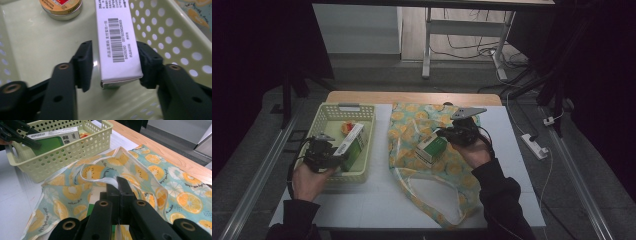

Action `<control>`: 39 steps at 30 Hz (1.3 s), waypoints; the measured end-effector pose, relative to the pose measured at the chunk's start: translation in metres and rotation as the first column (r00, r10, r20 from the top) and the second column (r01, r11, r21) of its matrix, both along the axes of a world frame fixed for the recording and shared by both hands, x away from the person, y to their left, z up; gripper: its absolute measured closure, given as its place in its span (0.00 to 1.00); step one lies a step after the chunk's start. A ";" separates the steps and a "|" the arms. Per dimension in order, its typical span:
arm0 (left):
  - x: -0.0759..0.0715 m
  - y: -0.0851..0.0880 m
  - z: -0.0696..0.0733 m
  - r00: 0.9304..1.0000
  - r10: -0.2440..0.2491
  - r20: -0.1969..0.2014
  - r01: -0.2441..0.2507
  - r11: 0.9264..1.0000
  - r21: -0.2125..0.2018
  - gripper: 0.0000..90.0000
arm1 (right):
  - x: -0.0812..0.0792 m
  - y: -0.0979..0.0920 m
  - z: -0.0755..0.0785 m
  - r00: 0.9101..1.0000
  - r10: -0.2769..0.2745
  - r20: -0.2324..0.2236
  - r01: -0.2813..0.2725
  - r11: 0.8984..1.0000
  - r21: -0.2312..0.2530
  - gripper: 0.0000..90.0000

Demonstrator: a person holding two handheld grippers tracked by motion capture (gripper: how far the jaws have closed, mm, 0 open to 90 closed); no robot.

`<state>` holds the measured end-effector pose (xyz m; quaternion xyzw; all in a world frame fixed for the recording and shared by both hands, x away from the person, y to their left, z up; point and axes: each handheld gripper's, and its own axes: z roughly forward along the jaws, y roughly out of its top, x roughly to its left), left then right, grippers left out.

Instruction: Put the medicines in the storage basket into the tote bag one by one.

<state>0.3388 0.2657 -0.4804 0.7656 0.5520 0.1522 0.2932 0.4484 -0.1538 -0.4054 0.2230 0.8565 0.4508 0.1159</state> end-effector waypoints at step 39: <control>-0.026 0.002 0.056 0.990 -0.026 0.138 0.043 0.991 -0.123 0.69 | 0.001 -0.003 0.001 1.000 -0.009 -0.002 0.009 1.000 0.007 1.00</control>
